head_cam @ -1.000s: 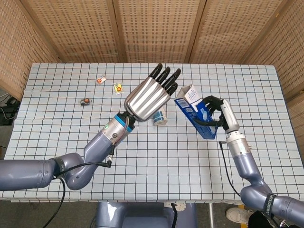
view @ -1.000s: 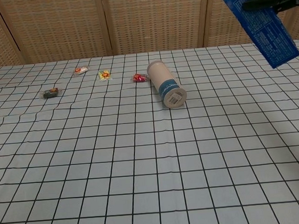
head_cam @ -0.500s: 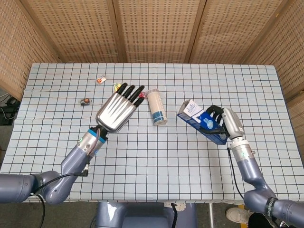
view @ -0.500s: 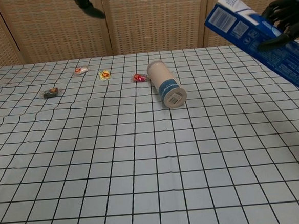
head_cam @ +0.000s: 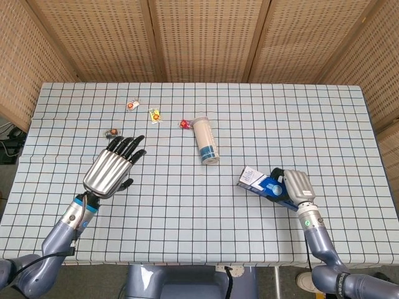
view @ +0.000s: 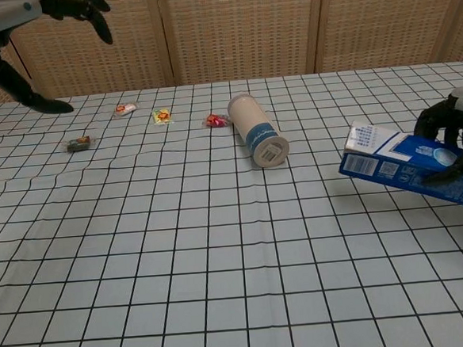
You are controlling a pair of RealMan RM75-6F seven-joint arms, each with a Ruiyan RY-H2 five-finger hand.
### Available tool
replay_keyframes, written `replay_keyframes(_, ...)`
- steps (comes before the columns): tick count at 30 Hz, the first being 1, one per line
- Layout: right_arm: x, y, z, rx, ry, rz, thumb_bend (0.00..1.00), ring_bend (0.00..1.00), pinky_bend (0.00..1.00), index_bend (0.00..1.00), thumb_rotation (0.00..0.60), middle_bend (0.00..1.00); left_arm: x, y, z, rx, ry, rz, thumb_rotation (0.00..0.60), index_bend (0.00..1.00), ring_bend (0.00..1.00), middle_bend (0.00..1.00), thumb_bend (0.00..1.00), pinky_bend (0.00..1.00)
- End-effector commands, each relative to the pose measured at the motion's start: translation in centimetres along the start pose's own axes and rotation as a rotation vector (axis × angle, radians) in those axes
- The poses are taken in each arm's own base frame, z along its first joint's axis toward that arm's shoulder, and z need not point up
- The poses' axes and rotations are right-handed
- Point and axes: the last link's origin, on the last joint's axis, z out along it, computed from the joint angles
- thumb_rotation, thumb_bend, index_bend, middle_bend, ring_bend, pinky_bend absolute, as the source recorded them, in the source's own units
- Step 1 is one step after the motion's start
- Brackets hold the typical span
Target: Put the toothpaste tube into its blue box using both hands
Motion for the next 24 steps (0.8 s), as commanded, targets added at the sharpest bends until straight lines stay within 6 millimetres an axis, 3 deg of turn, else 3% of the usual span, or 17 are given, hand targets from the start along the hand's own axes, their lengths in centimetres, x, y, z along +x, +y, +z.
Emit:
replay_keyframes(1,-0.9,-0.5,-0.1,0.011,0.000,-0.024,0.24,0.68,0.70,0.79,0.600,0.61,-1.4,-1.0,-1.5,0.018,-0.004,-0.011,0.600,0.27,0.16,0.11,0.18,0.17)
replay_keyframes(4,-1.6,-1.0,0.1,0.018,0.003,-0.048,0.24,0.65,0.68,0.78,0.600,0.59,-2.0,-1.7,-2.3,0.026,-0.004,-0.008,0.600,0.27,0.16,0.11,0.18,0.17)
replay_keyframes(5,-1.9,-1.1,0.1,0.019,-0.002,-0.054,0.24,0.61,0.62,0.74,0.600,0.55,-2.2,-1.9,-2.5,0.030,-0.004,-0.007,0.600,0.27,0.16,0.11,0.18,0.17)
replay_keyframes(7,-2.7,-0.9,0.1,0.016,-0.031,-0.089,0.23,0.47,0.42,0.63,0.600,0.43,-2.6,-2.4,-3.2,0.043,-0.005,-0.009,0.600,0.26,0.16,0.11,0.18,0.16)
replay_keyframes(9,-3.2,-0.8,-0.1,0.009,-0.054,-0.116,0.22,0.21,0.16,0.43,0.600,0.20,-3.1,-2.8,-3.7,0.052,-0.008,-0.011,0.600,0.25,0.14,0.09,0.18,0.12)
replay_keyframes(11,-3.5,-0.5,-0.3,-0.003,-0.059,-0.157,0.20,0.04,0.03,0.27,0.600,0.05,-3.6,-3.1,-4.3,0.062,-0.015,-0.017,0.600,0.24,0.11,0.07,0.18,0.09)
replay_keyframes(15,-3.5,-0.3,-0.9,-0.008,-0.034,-0.211,0.17,0.00,0.00,0.10,0.600,0.00,-4.4,-3.5,-5.4,0.081,-0.022,-0.034,0.600,0.23,0.08,0.06,0.17,0.07)
replay_keyframes(18,-3.2,-0.2,-1.7,0.000,-0.010,-0.241,0.17,0.00,0.00,0.06,0.600,0.00,-4.8,-3.8,-6.3,0.102,-0.035,-0.034,0.600,0.18,0.04,0.02,0.17,0.02)
replay_keyframes(24,-1.3,0.4,-5.5,0.047,0.073,-0.292,0.17,0.00,0.00,0.04,0.600,0.00,-5.5,-3.9,-10.0,0.182,-0.039,-0.103,0.600,0.08,0.00,0.00,0.16,0.00)
